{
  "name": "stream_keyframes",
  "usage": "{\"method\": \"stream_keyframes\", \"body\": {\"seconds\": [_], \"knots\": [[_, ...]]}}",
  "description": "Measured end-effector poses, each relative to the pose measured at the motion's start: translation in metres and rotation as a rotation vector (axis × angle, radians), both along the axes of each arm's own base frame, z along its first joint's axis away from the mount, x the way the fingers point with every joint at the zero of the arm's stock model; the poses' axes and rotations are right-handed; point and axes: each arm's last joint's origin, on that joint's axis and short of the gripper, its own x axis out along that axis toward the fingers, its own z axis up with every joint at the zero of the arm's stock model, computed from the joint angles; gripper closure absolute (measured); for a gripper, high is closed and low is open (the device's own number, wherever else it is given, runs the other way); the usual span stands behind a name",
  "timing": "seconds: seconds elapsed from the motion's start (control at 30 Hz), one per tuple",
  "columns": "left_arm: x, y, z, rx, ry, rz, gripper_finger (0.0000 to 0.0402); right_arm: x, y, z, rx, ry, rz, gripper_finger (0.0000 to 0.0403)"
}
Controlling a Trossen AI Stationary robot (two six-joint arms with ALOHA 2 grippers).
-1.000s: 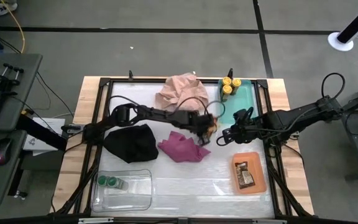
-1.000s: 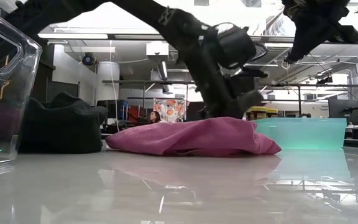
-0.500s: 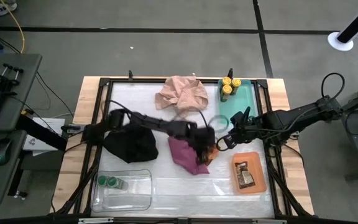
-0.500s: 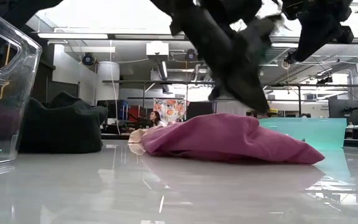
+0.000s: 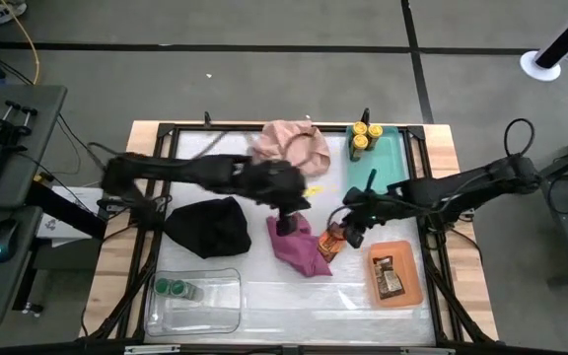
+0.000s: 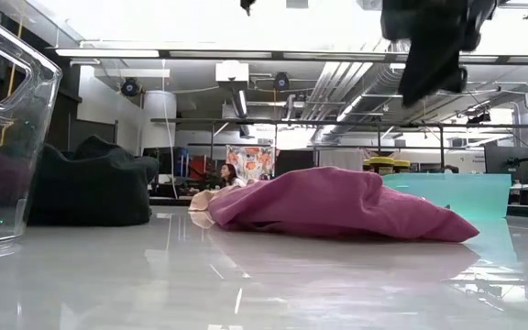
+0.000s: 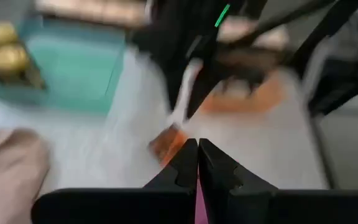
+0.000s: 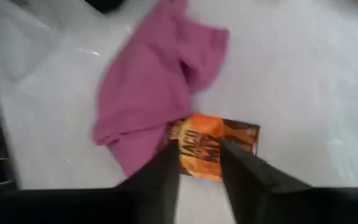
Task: Sort spices by type
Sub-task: Put the orange seasoning bag into the orange bin
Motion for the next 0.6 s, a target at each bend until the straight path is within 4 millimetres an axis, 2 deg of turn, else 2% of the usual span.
{"method": "stream_keyframes", "body": {"seconds": [0.13,0.27,0.43,0.6], "knots": [[-0.046,-0.006,0.012,-0.060,-0.241,0.018,0.0401,0.010,-0.010,-0.030,0.063,0.127,-0.061,0.0199],[-0.087,-0.003,-0.004,-0.175,-0.400,0.061,0.0401,0.021,-0.020,-0.050,0.120,0.217,-0.063,0.0132],[-0.128,0.000,-0.019,-0.272,-0.516,0.083,0.0401,0.030,-0.028,-0.076,0.182,0.344,-0.124,0.0111],[-0.153,-0.004,-0.024,-0.276,-0.534,0.049,0.0401,0.044,-0.028,-0.095,0.255,0.358,-0.163,0.0116]]}}
